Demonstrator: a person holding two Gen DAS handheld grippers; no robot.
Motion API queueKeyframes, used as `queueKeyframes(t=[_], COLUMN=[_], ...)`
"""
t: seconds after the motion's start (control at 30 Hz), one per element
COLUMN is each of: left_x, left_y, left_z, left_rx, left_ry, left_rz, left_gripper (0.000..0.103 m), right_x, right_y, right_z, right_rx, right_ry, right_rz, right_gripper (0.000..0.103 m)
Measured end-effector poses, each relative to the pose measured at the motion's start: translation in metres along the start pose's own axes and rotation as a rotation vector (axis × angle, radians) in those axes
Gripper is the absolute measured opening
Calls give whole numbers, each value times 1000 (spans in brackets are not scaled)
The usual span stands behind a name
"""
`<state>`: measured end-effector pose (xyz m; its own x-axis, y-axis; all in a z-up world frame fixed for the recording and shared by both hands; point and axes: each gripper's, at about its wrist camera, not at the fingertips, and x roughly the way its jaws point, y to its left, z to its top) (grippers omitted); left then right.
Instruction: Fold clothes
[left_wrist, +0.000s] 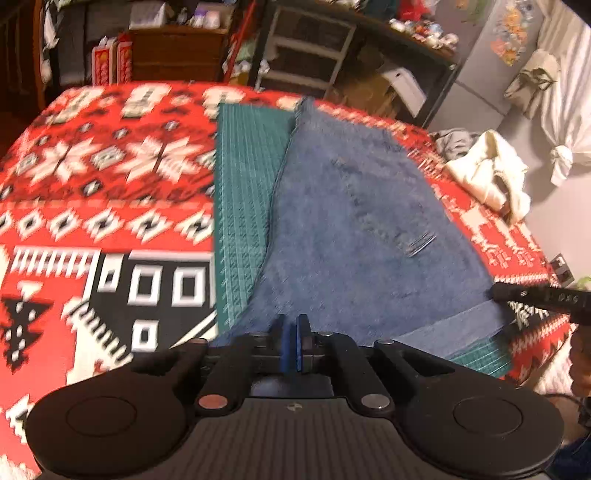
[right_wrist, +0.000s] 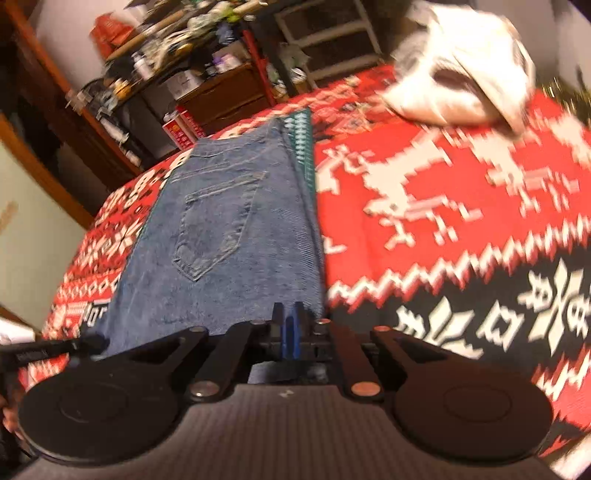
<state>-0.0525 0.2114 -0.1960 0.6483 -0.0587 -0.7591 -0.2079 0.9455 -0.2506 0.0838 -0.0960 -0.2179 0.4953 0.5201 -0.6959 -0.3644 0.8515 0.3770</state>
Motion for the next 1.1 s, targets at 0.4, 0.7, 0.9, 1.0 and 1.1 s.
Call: queueKeyframes(t=[0.4,0.7,0.9,1.0,1.1], left_x=[53,57,57,57,57], left_y=[-70,-51,-51,-47,-45], left_z=[8,4,2,3,4], left_rx=[332,252,270,245,235], left_ry=[-104,-130,-138,-133,-128], left_rz=[0,-24,-24,-41,-50], left_gripper=[5,27,27,26,26], right_x=[46,42,22,17,16], right_y=[101,77,41,32,29], right_z=[-20,-27,-28,-27,-23], right_rx=[-524,-474,-361,-321,-290], right_ry=[-91,-112,-109,-106,-93], right_rz=[-117,-90,-113,-119,-115], right_gripper=[11,12,11,11,10])
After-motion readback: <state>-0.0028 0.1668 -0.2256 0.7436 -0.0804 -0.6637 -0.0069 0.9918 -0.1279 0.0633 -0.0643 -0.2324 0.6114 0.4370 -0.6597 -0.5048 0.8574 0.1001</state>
